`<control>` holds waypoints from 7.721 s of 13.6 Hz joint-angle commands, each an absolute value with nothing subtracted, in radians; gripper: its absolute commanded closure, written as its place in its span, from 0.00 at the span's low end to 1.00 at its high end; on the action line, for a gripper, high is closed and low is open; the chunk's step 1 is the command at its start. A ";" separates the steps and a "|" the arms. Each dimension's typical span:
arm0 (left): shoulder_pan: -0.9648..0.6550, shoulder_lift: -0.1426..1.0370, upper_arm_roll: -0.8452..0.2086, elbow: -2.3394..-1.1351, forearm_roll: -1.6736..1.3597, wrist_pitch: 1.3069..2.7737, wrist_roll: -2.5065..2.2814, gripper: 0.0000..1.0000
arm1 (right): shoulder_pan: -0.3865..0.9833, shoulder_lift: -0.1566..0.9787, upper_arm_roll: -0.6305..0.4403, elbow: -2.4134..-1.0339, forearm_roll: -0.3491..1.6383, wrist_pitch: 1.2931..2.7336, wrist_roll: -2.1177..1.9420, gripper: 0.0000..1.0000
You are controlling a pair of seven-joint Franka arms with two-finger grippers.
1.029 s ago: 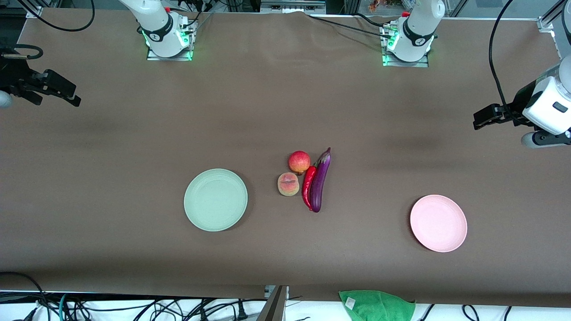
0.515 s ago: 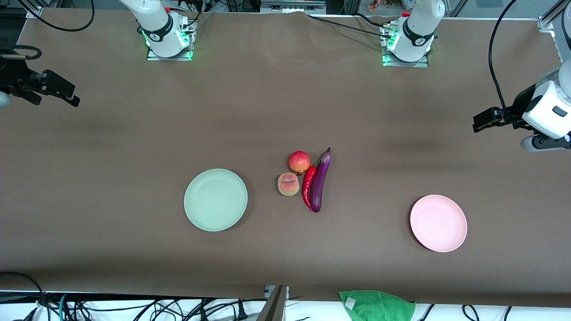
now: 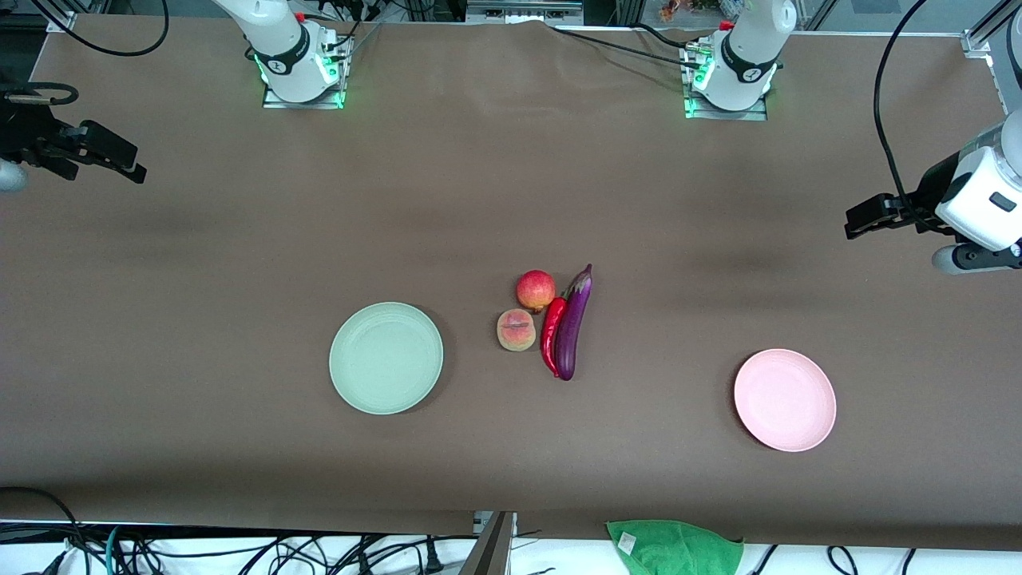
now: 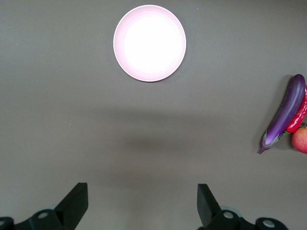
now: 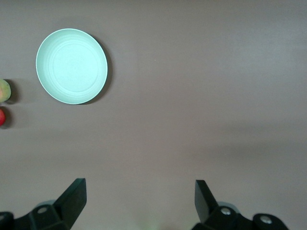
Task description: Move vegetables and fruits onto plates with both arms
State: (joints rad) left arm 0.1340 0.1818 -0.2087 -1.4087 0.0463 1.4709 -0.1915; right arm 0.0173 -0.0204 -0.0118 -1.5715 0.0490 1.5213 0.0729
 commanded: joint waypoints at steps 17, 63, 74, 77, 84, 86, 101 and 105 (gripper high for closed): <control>0.135 0.199 -0.207 -1.373 0.028 1.456 -0.175 0.00 | 0.028 0.140 -0.006 -1.540 0.028 1.473 0.049 0.00; -0.365 0.864 -0.195 -1.456 0.031 2.387 -0.397 0.77 | 0.044 0.199 -0.009 -1.537 0.029 1.485 0.031 0.00; -0.215 0.715 -0.181 -1.436 0.044 2.209 -0.227 1.00 | 0.146 0.206 -0.003 -1.540 0.141 1.612 0.218 0.00; -0.187 0.670 -0.086 -1.436 0.044 2.136 -0.065 1.00 | 0.224 0.239 -0.003 -1.540 0.207 1.695 0.383 0.00; -0.112 0.699 0.103 -1.439 -0.080 2.132 0.253 1.00 | 0.621 0.693 -0.014 -1.290 0.215 2.133 1.059 0.00; -0.085 0.725 0.109 -1.439 -0.098 2.160 0.252 1.00 | 0.690 0.802 -0.014 -1.241 0.114 2.250 1.207 0.00; -0.052 0.807 0.110 -1.442 -0.176 2.253 0.233 0.00 | 0.828 0.942 -0.017 -1.241 -0.100 2.332 1.284 0.00; -0.064 0.801 0.109 -1.416 -0.176 2.203 0.195 0.00 | 0.819 0.934 -0.018 -1.239 -0.091 2.330 1.285 0.48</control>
State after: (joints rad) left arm -0.0551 0.8078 0.1048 -1.4332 -0.1429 2.2381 0.2136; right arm 0.8197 0.9276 -0.0153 -1.2640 -0.0793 2.3401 1.2612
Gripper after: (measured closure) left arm 0.000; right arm 0.057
